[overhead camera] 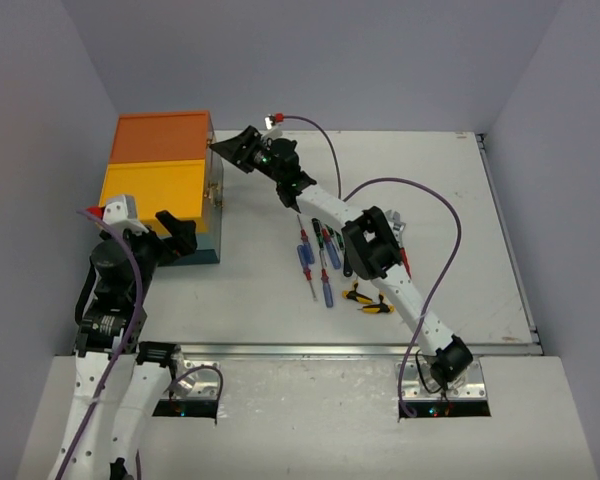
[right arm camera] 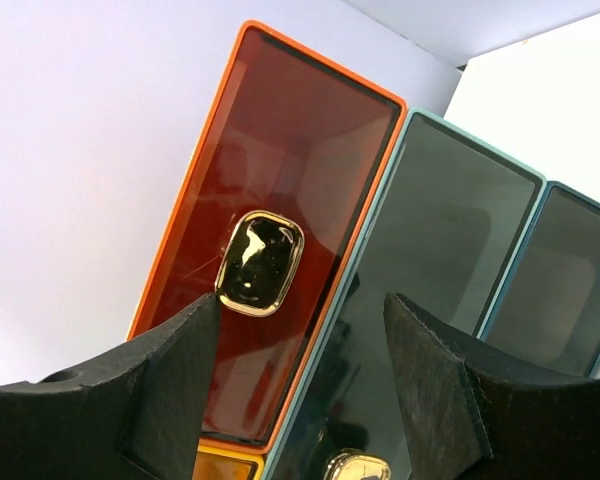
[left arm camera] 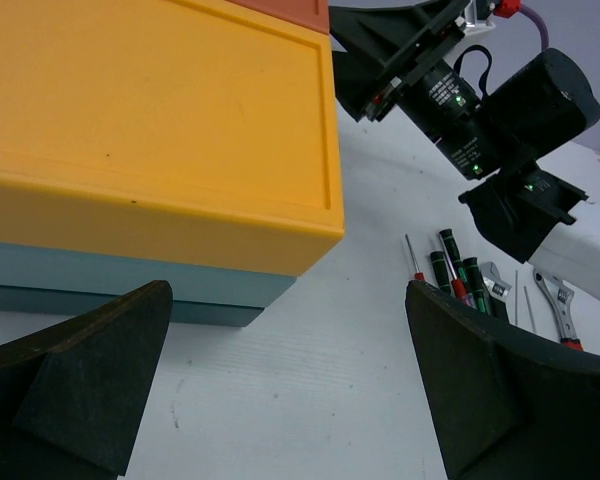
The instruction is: Sort the tools into containers
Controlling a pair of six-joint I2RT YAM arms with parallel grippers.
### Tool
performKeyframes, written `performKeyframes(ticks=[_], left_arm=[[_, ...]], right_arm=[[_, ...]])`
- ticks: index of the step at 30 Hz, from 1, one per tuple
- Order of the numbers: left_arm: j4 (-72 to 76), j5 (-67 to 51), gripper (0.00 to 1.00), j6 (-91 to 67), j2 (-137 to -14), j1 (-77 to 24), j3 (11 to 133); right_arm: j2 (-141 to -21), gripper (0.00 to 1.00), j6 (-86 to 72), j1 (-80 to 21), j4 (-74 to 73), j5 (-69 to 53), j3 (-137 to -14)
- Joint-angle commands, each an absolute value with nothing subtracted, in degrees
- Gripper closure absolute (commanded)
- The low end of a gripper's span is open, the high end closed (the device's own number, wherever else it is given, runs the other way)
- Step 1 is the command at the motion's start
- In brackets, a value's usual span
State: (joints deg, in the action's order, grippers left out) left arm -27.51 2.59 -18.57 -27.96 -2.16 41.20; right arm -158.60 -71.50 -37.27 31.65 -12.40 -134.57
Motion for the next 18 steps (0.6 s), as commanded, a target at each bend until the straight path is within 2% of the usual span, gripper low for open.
performKeyframes(ticks=[1,9,14,18], left_arm=[[-24.07,2.37,0.0,-19.16,-27.41,-3.43,40.86],[-23.9,1.38,0.0,-18.74,-29.84,-3.79,41.2],[-23.89,0.64,0.0,-18.57,-30.47,-3.78,41.3],[-23.88,0.62,0.0,-18.69,-30.49,-3.78,41.22]], right_arm=[[-159.08,0.35,-72.58,-37.62,37.05,-9.29,-138.71],[-159.08,0.41,-73.81,-38.15,39.63,-8.92,-136.9],[-159.16,0.53,-74.74,-38.23,39.27,-8.0,-138.5],[-159.32,0.52,-76.08,-38.21,38.27,-7.61,-138.57]])
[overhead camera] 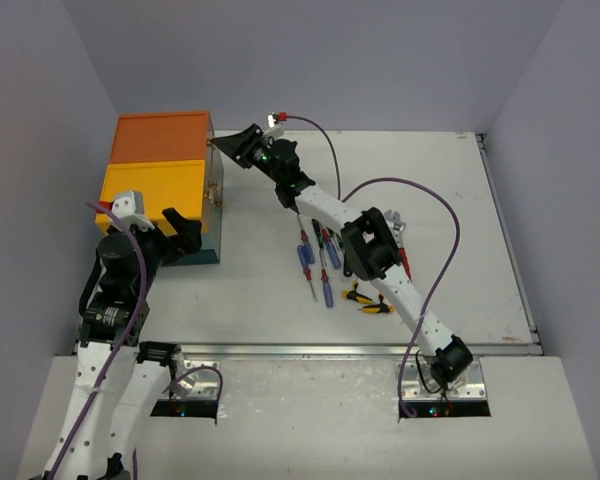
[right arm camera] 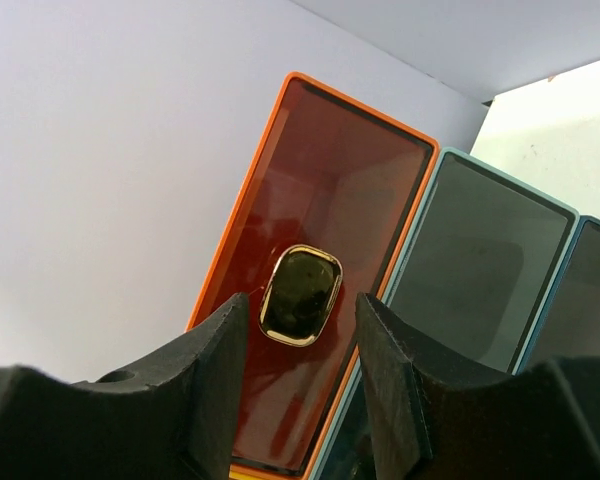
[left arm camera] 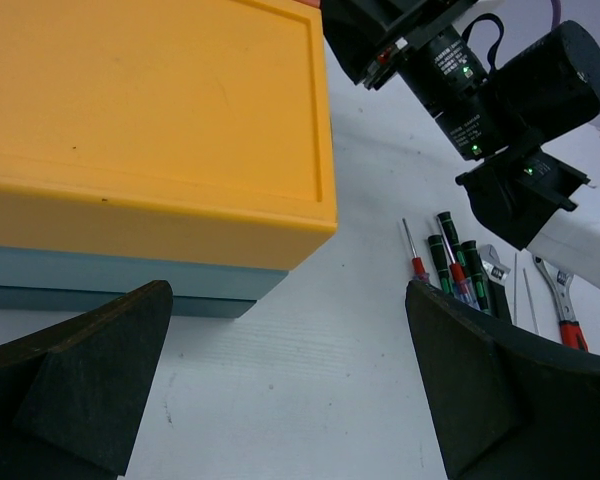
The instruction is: Sort the tools into containers
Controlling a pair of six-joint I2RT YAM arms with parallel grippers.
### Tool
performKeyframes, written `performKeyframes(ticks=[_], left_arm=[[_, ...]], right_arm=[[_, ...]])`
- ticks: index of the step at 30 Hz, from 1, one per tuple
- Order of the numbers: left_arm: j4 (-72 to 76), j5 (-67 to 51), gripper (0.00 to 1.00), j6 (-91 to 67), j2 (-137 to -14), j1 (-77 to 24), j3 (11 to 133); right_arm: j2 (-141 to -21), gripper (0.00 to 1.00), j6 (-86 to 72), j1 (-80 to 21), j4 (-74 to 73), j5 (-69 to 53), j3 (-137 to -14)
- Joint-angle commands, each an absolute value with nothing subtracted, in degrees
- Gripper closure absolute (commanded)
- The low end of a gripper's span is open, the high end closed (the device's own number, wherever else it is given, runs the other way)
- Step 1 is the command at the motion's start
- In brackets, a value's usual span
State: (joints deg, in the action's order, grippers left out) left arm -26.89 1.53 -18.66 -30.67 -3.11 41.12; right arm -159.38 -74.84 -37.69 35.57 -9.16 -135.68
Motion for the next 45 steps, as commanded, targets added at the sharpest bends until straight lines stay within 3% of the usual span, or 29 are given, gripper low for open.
performKeyframes(ticks=[1,6,19,25,27,29,30,33,38,45], left_arm=[[-23.82,0.62,0.0,-18.64,-30.66,-3.78,41.22],[-23.82,0.79,0.0,-18.72,-30.43,-3.78,41.13],[-23.77,0.26,0.0,-18.72,-30.37,-3.95,41.05],[-23.64,0.26,0.0,-18.72,-30.15,-5.19,41.04],[-23.65,0.26,0.0,-18.72,-30.15,-5.62,40.96],[-23.73,0.45,0.0,-18.72,-29.78,-6.18,40.96],[-23.73,0.58,0.0,-18.72,-29.65,-6.51,40.96],[-23.82,0.76,0.0,-18.72,-29.3,-7.09,40.96],[-23.87,1.25,0.0,-18.72,-29.09,-7.29,40.96],[-24.34,2.11,0.0,-18.98,-29.09,-7.31,41.15]], right_arm=[[-159.67,0.52,-77.02,-38.15,37.74,-7.31,-139.1],[-160.76,0.49,-80.47,-38.14,37.19,-7.1,-139.22],[-161.32,0.63,-86.91,-39.81,37.66,-6.25,-139.66],[-162.33,0.52,-89.21,-40.34,38.06,-5.19,-139.83],[-162.33,0.61,-89.04,-40.6,38.66,-4.59,-139.49],[-162.05,0.89,-89.05,-40.6,38.65,-3.42,-138.79],[-161.86,0.92,-88.48,-40.53,38.46,-3.22,-138.78],[-161.06,0.92,-87.06,-40.29,37.97,-3.08,-137.92],[-157.71,1.0,-86.78,-38.8,43.21,-4.91,-132.2],[-148.04,1.0,-86.52,-36.71,52.51,-6.18,-113.92]])
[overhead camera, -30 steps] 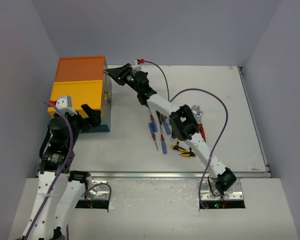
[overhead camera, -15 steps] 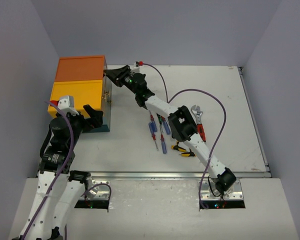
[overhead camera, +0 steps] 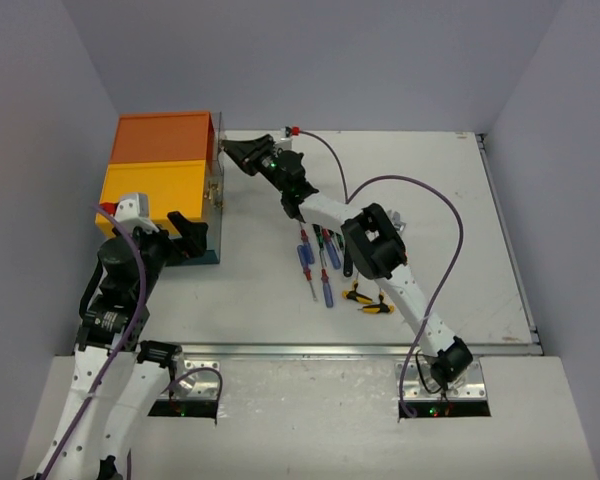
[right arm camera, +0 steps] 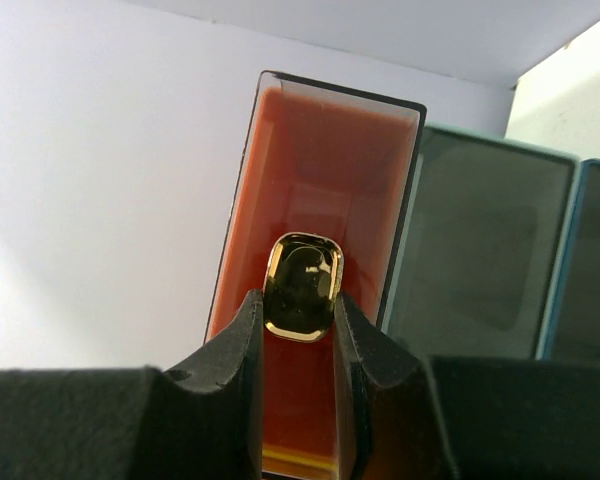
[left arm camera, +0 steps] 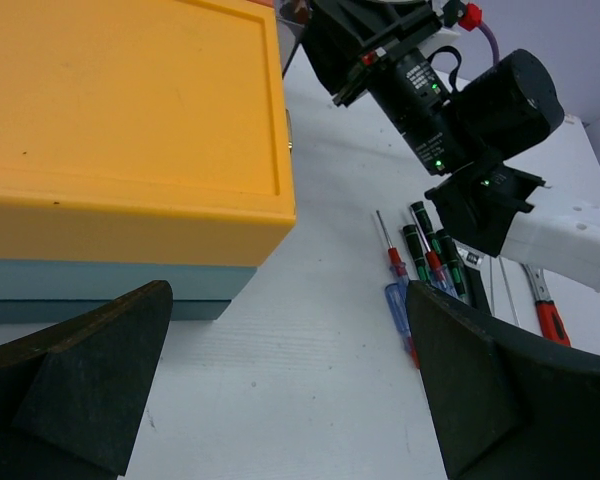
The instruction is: Sort the tools into containers
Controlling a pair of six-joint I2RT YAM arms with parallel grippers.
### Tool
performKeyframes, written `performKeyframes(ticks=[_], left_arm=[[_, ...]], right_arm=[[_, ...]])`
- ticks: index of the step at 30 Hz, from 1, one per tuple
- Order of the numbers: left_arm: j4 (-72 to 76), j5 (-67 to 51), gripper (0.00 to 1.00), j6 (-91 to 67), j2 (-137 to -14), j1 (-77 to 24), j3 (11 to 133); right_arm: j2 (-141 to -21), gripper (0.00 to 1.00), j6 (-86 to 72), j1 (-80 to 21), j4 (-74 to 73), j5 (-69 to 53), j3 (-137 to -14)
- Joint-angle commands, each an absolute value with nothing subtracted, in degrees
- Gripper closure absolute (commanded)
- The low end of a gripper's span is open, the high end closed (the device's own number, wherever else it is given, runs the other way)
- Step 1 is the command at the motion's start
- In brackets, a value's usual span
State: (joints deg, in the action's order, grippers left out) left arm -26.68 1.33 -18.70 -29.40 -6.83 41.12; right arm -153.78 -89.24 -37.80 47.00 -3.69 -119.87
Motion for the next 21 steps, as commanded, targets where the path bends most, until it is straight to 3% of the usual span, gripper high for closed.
performKeyframes(ticks=[1,12,13,15,21], left_arm=[[-24.35,2.11,0.0,-18.98,-29.09,-7.37,41.21],[-24.37,2.55,0.0,-19.16,-28.39,-7.29,41.13],[-24.29,2.49,0.0,-19.16,-28.39,-7.29,41.13],[-24.26,2.46,0.0,-19.16,-28.29,-7.29,41.13],[-24.26,2.63,0.0,-19.16,-27.95,-7.29,41.13]], right_arm=[[-147.17,1.0,-86.33,-36.27,53.02,-6.62,-112.6],[-135.91,0.96,-85.84,-31.67,61.08,-7.21,-90.89],[-135.06,0.89,-85.31,-31.2,61.17,-7.73,-90.06],[-134.1,0.64,-84.42,-30.66,61.07,-9.29,-89.32],[-131.77,0.26,-80.95,-29.27,55.37,-14.77,-89.57]])
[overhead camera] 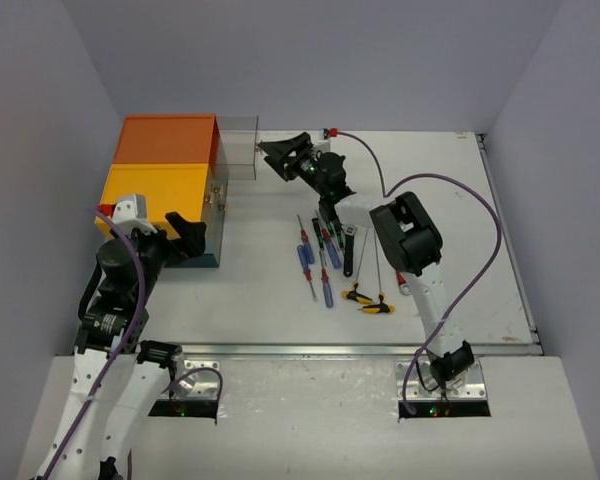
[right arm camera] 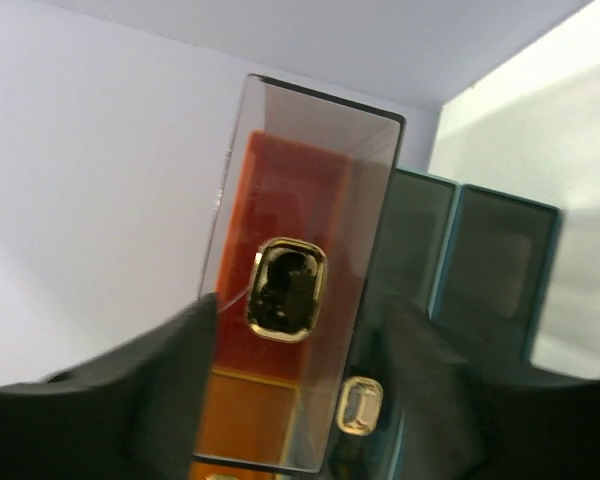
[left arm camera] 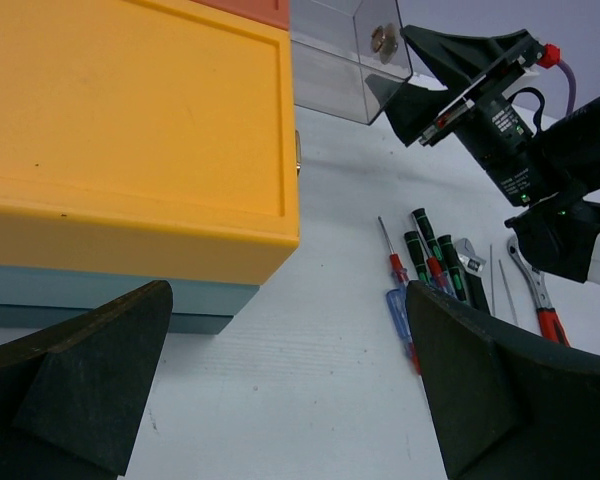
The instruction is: Sort the tools into containers
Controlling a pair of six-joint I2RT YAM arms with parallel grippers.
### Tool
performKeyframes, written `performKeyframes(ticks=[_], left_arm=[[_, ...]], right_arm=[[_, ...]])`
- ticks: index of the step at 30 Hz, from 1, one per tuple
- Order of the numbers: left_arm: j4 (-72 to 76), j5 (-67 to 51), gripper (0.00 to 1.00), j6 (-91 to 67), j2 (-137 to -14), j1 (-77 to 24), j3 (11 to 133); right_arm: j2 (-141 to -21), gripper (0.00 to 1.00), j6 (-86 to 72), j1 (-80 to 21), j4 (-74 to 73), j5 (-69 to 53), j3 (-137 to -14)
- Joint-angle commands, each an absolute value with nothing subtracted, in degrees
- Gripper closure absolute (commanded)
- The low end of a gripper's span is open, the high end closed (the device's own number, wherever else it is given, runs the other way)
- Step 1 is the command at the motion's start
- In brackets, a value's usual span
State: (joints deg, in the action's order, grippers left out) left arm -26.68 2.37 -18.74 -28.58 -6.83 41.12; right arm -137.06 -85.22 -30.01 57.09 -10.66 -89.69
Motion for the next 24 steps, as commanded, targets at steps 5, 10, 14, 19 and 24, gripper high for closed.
performKeyframes(ticks=[5,10,14,19,24], left_arm=[[-24.22,2.5,0.0,-19.11,-27.56,-7.29,41.08],[-24.08,2.35,0.0,-19.07,-27.28,-7.29,41.05],[-24.08,2.37,0.0,-19.07,-27.25,-7.29,41.04],[-24.18,3.08,0.0,-19.26,-27.14,-7.29,41.13],[-24.35,3.4,0.0,-19.4,-26.61,-7.29,41.07]], right_arm=[[-123.75,0.18,-74.54,-25.0,40.52,-18.87,-81.5],[-111.65,0.17,-64.52,-20.11,31.62,-17.95,-70.86],[-103.28,0.16,-46.33,-20.15,4.11,-11.7,-73.52],[-101.7,0.28,-29.43,-24.72,-22.66,-1.39,-81.71],[-102.13,0.45,-23.28,-31.6,-32.29,10.26,-80.74]])
